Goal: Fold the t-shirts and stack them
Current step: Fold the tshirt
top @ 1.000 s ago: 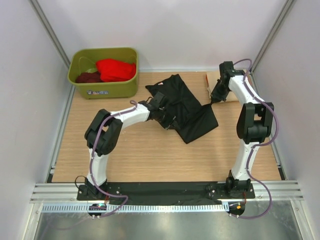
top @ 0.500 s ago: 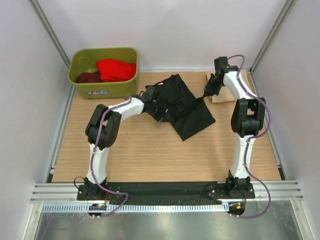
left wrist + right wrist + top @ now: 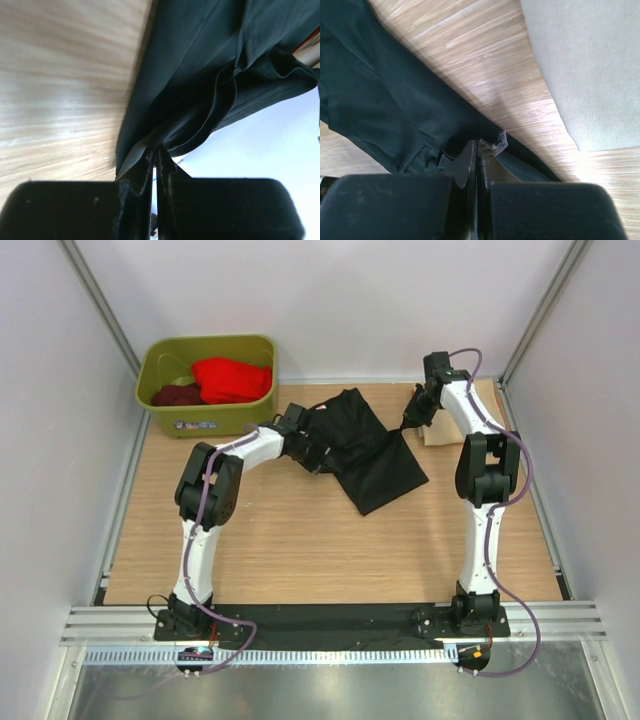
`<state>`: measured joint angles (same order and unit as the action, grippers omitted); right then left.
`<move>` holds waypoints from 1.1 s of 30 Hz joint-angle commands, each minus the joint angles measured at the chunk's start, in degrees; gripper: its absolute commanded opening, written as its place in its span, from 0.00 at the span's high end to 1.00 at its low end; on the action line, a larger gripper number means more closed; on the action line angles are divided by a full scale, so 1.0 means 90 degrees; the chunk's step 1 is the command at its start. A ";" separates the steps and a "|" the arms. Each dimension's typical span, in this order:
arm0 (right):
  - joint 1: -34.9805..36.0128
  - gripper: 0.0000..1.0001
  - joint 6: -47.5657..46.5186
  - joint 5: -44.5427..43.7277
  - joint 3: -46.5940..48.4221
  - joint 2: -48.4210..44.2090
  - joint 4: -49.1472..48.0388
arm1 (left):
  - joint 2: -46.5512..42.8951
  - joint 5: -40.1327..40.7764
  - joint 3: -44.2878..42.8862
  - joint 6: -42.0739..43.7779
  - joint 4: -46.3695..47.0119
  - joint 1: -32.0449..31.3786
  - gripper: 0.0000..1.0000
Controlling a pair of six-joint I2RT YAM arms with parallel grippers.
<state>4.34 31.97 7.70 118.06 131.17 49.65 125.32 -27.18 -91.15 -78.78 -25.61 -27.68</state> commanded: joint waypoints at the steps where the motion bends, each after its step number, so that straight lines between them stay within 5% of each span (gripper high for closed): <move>1: 0.0006 0.99 0.0149 0.0111 0.0339 -0.0073 -0.0213 | 0.0089 -0.0281 -0.0311 0.0140 -0.0085 0.0107 1.00; 15: 0.0026 0.99 0.0393 0.0677 0.0778 0.0513 -0.0555 | 0.0538 -0.0340 -0.0887 0.0238 -0.0240 0.0390 1.00; 19: 0.0094 0.97 0.0569 0.1154 0.0876 0.0571 -0.0984 | 0.0480 -0.0242 -0.1053 0.0306 -0.0271 0.0487 0.87; 22: 0.0094 0.82 0.0676 0.1438 0.0974 0.0591 -0.1219 | 0.0315 -0.0144 -0.1170 0.0550 -0.0241 0.0517 0.68; 23: 0.0094 0.67 0.0657 0.1458 0.1022 0.0572 -0.1200 | 0.0247 -0.0057 -0.1287 0.0686 -0.0222 0.0527 0.66; 26: 0.0085 0.45 0.0433 0.1390 0.1218 0.0435 -0.0801 | -0.0075 0.0342 -0.1473 0.1262 -0.0620 0.0537 0.57; 33: 0.0006 0.42 -0.0746 0.1078 0.0351 -0.0559 0.0235 | -0.1042 0.1066 -0.0441 0.1771 -0.1188 0.0205 0.53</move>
<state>4.71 31.62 17.85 124.49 134.37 46.17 122.26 -21.39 -98.80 -66.65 -32.91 -23.97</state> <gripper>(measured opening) 0.585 0.465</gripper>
